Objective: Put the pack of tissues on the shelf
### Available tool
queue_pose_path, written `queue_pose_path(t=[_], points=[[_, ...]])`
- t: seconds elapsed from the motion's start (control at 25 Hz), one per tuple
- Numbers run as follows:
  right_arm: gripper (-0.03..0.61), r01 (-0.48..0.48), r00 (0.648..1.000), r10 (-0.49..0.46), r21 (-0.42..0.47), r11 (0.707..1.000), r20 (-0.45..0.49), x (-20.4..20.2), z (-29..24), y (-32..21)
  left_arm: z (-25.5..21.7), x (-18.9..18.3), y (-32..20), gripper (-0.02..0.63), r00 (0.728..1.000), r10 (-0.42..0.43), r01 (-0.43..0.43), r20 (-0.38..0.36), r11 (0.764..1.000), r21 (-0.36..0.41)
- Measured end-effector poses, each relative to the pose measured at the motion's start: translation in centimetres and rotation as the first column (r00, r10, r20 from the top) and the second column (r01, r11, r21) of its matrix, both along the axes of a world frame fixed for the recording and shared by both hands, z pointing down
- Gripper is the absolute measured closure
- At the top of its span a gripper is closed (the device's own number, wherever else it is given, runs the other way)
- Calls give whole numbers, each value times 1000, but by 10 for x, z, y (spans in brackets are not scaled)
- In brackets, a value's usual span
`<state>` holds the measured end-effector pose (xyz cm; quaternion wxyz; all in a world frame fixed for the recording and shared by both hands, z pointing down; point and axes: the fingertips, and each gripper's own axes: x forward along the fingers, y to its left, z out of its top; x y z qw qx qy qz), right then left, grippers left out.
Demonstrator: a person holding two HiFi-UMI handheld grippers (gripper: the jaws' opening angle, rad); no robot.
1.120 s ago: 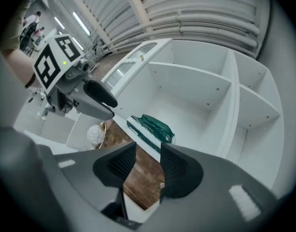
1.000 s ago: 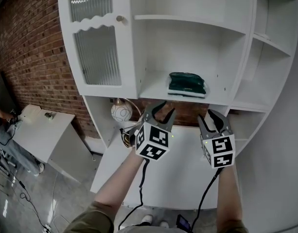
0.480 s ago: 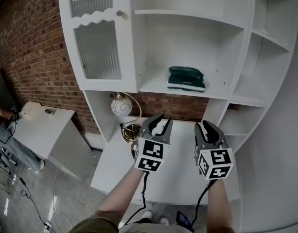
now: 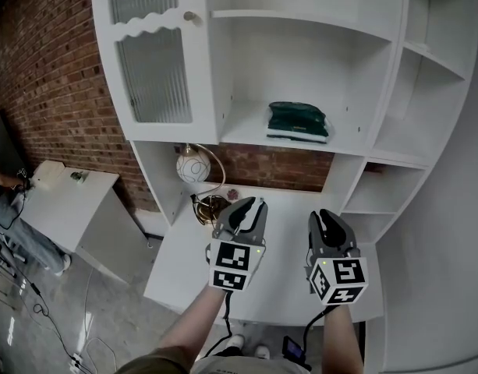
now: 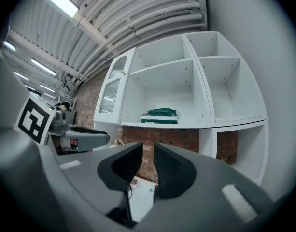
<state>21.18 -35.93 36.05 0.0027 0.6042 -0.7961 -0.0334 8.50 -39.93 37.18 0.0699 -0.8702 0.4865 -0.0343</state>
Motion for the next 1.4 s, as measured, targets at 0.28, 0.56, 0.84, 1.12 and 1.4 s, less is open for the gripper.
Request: queue_pose_path(t=[0.28, 0.56, 0.84, 1.12, 1.4], points=[[535, -38, 999, 39, 26, 999, -32, -1, 5, 14, 16, -4, 15, 554, 997, -3, 0, -74, 999, -41], [548, -61, 998, 61, 8, 998, 14, 5, 24, 26, 24, -8, 25, 592, 991, -20, 14, -130, 999, -52], [572, -80, 996, 79, 2, 997, 44, 11, 38, 37, 33, -12, 35, 606, 986, -22, 11, -163, 998, -67], [572, -104, 994, 103, 13, 995, 46, 14, 44, 44, 31, -15, 43, 606, 984, -27, 19, -177, 999, -49], [572, -116, 992, 114, 44, 992, 53, 14, 41, 48, 27, -19, 47, 606, 980, -32, 26, -198, 999, -29]])
